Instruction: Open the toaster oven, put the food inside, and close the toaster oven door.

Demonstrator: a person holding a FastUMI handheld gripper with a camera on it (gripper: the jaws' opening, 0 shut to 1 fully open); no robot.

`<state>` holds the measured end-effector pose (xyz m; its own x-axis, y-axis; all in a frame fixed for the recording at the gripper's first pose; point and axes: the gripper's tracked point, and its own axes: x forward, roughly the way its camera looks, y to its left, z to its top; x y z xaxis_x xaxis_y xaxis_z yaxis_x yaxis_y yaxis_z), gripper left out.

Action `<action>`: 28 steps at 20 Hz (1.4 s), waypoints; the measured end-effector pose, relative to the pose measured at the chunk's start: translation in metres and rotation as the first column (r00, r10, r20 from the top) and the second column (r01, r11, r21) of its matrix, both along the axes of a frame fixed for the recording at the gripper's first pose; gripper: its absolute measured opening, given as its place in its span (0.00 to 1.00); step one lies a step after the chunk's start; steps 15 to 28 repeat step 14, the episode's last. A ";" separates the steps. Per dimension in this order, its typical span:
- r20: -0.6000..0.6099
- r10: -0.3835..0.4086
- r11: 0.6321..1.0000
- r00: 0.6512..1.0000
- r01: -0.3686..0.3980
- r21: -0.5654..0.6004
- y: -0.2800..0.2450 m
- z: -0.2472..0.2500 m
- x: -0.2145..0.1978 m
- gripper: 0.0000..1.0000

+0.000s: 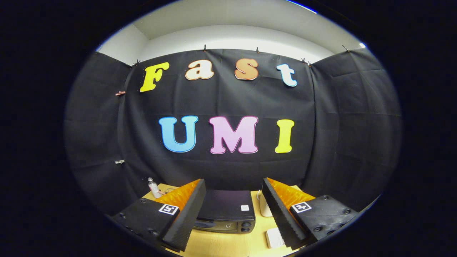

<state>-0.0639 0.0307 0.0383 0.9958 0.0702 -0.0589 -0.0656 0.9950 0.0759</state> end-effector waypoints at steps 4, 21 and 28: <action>0.016 -0.016 1.000 1.000 0.016 0.000 -0.009 0.001 -0.001 0.98; -0.013 -0.021 1.000 1.000 0.021 0.005 -0.010 -0.010 0.002 0.98; -0.013 -0.021 1.000 1.000 0.021 0.005 -0.010 -0.010 0.002 0.98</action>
